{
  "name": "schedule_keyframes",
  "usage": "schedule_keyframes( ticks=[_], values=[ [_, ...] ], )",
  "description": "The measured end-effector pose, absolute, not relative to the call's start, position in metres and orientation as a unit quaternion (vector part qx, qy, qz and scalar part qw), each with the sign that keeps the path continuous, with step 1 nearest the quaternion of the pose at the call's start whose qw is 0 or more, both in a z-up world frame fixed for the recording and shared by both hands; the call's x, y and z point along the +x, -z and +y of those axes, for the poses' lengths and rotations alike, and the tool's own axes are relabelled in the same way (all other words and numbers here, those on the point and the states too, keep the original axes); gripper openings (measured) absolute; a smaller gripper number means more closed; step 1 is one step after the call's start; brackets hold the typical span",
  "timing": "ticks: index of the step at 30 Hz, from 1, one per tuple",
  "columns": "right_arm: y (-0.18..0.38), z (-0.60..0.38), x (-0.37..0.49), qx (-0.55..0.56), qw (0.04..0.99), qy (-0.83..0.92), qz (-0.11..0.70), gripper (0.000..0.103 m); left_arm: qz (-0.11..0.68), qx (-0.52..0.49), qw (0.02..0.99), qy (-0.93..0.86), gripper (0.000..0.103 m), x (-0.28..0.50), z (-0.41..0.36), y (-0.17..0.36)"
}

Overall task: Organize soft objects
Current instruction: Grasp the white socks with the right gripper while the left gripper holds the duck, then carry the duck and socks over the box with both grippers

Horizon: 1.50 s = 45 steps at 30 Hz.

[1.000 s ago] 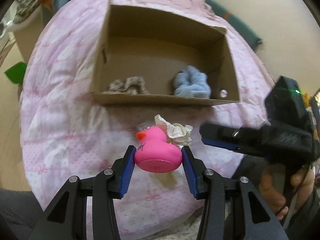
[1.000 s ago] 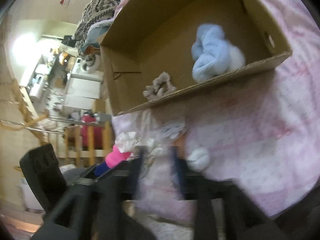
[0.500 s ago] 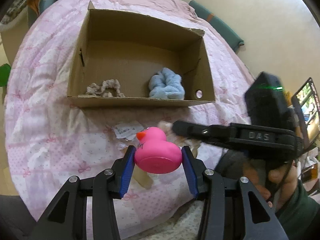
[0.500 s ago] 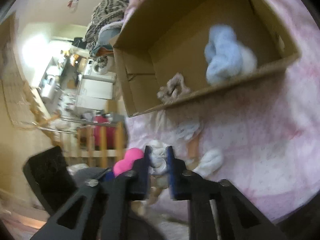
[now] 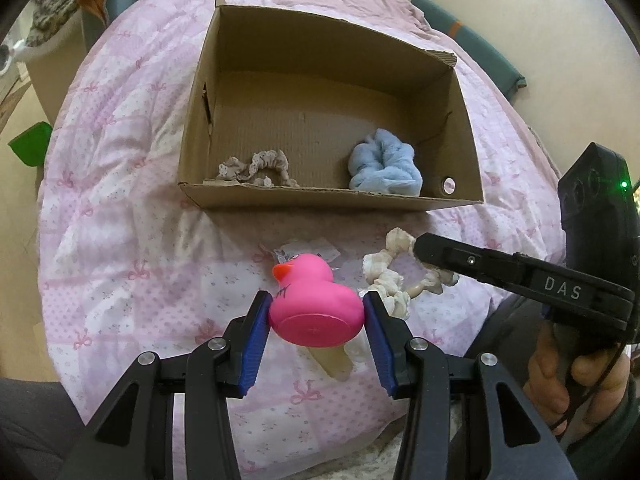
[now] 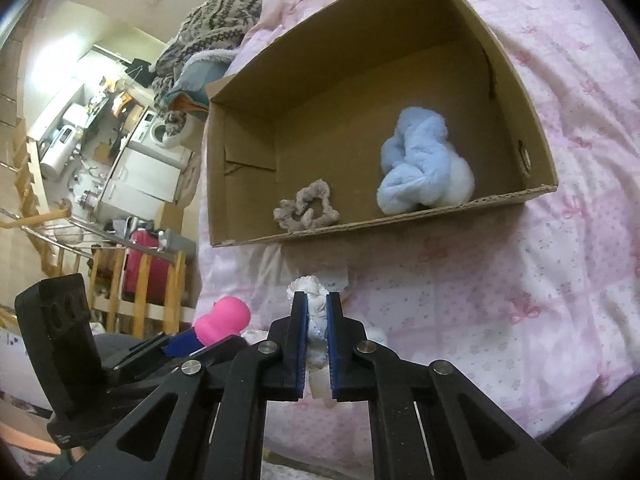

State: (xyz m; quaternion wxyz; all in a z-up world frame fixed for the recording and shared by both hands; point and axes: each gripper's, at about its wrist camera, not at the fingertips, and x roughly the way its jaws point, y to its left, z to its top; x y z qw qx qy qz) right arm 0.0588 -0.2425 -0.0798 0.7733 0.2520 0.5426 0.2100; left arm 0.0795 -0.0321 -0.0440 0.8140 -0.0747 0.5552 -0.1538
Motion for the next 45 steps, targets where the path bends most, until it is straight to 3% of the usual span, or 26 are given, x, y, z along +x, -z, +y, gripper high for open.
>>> schedule_keyframes(
  ticks=[18, 35, 45],
  values=[
    [0.069, -0.262, 0.057, 0.264, 0.795, -0.181, 0.515, 0.008, 0.560, -0.050, 0.821, 0.098, 0.042, 0.082, -0.020, 0.047],
    [-0.017, -0.271, 0.074, 0.186, 0.863, -0.185, 0.432, 0.009, 0.462, -0.020, 0.885, 0.054, 0.042, 0.132, -0.010, -0.039],
    [-0.030, -0.278, 0.105, 0.146, 0.889, -0.163, 0.402, 0.009, 0.455, 0.009, 0.889, 0.049, 0.042, 0.178, -0.030, -0.035]
  ],
)
